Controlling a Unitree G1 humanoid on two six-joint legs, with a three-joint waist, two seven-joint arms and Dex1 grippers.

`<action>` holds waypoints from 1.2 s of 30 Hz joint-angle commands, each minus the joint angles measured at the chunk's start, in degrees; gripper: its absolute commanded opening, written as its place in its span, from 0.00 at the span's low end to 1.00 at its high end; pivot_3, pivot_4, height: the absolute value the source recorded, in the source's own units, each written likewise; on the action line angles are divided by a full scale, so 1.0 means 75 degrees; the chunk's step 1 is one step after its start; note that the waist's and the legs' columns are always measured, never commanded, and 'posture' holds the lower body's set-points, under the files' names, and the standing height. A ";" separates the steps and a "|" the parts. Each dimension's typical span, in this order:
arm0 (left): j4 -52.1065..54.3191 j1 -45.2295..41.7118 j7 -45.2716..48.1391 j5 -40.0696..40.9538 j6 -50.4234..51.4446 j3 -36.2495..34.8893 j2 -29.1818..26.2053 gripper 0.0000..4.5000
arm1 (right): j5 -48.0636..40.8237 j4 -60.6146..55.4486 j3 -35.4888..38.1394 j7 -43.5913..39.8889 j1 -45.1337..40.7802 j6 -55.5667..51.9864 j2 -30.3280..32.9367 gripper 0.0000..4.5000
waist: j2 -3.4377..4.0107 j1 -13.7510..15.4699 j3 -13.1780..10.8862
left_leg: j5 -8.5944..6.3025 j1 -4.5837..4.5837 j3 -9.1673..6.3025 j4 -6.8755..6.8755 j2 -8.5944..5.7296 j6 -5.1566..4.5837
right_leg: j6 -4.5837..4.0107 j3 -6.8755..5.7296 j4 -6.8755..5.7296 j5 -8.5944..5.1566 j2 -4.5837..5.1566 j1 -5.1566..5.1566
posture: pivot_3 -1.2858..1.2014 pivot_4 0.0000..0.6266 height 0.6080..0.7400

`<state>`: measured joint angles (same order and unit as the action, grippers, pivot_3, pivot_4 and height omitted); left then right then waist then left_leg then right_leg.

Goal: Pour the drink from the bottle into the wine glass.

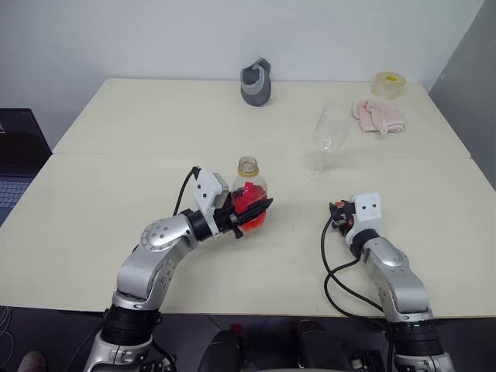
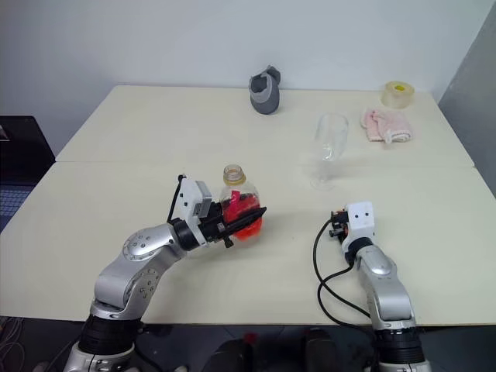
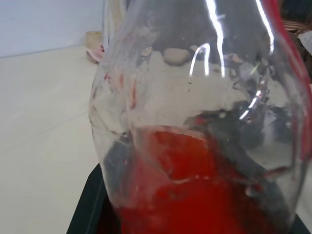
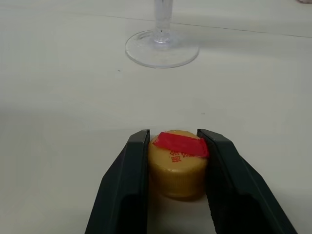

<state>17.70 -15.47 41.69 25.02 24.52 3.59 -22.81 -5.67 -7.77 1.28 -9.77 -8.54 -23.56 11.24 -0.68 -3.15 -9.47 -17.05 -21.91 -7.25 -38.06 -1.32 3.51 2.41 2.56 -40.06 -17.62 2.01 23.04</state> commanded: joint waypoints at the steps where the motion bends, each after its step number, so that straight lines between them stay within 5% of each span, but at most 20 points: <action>1: 0.0216 -0.0110 -0.0015 0.0042 -0.0212 -0.0105 0.0006 0.40 | -0.0056 0.0160 0.0195 0.0076 -0.0027 -0.0082 -0.0040 0.27 | -0.0002 0.0000 0.0001 | 0.0000 0.0002 0.0000 -0.0001 0.0000 0.0000 | 0.0000 -0.0001 0.0001 0.0000 0.0000 -0.0003 | 0.52 0.24 1.00; 2: 0.0224 -0.0096 -0.0021 0.0038 -0.0219 -0.0107 0.0008 0.40 | -0.0018 0.0159 0.0171 0.0069 -0.0034 -0.0062 -0.0018 0.27 | -0.0002 0.0000 0.0002 | 0.0000 0.0004 -0.0003 -0.0001 0.0000 0.0000 | 0.0000 -0.0004 0.0002 0.0000 0.0000 -0.0008 | 0.52 0.24 1.00; 3: 0.0234 -0.0080 -0.0031 0.0036 -0.0224 -0.0112 0.0011 0.40 | -0.0036 0.0132 0.0165 0.0041 -0.0049 -0.0094 -0.0018 0.43 | -0.0002 0.0000 0.0002 | 0.0000 0.0008 -0.0004 0.0000 0.0001 0.0000 | 0.0000 -0.0005 0.0003 0.0000 0.0000 -0.0012 | 0.52 0.24 1.00; 11: 0.0355 0.0153 -0.0217 -0.0006 -0.0289 -0.0248 -0.0054 0.40 | -0.0074 -0.0243 0.0205 -0.0143 -0.0143 -0.0221 0.0182 0.99 | -0.0002 0.0000 0.0002 | 0.0000 0.0011 -0.0007 0.0000 0.0000 -0.0001 | 0.0000 -0.0007 0.0005 0.0000 0.0000 -0.0018 | 0.52 0.24 1.00; 20: 0.0603 0.0514 -0.0452 0.0194 -0.0091 -0.0789 -0.0378 0.40 | -0.0885 -0.1896 0.0352 -0.1146 -0.0027 -0.1313 0.0982 0.99 | -0.0002 0.0005 0.0001 | -0.0003 0.0007 -0.0013 0.0000 0.0000 -0.0006 | 0.0000 -0.0008 0.0009 0.0000 0.0001 -0.0019 | 0.52 0.24 1.00; 27: -0.0599 0.0046 -0.0904 -0.0114 -0.0439 -0.1647 -0.0605 0.40 | -0.2361 -0.2718 -0.0185 -0.3790 -0.0485 -0.1217 0.2185 0.99 | -0.0003 -0.0016 0.0001 | -0.0012 0.0019 -0.0015 0.0001 0.0001 -0.0023 | 0.0000 -0.0013 0.0011 0.0000 -0.0010 -0.0028 | 0.52 0.24 1.00; 36: -0.2901 -0.1257 -0.1197 -0.0670 -0.1477 -0.2005 -0.0694 0.40 | -0.2392 -0.1688 -0.1174 -0.4066 -0.1964 -0.0965 0.1297 0.99 | -0.0004 0.0020 0.0000 | 0.0000 0.0021 -0.0045 -0.0004 -0.0001 0.0000 | 0.0000 -0.0038 0.0024 0.0000 -0.0003 -0.0051 | 0.52 0.24 1.00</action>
<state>-2.61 -22.76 33.18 20.72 16.48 -9.31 -27.19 -23.77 -20.65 -6.67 -40.62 -21.64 -32.51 21.99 -0.71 -3.00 -9.47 -17.05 -21.76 -7.59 -38.09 -1.33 3.51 2.41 2.28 -39.88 -17.63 1.99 22.67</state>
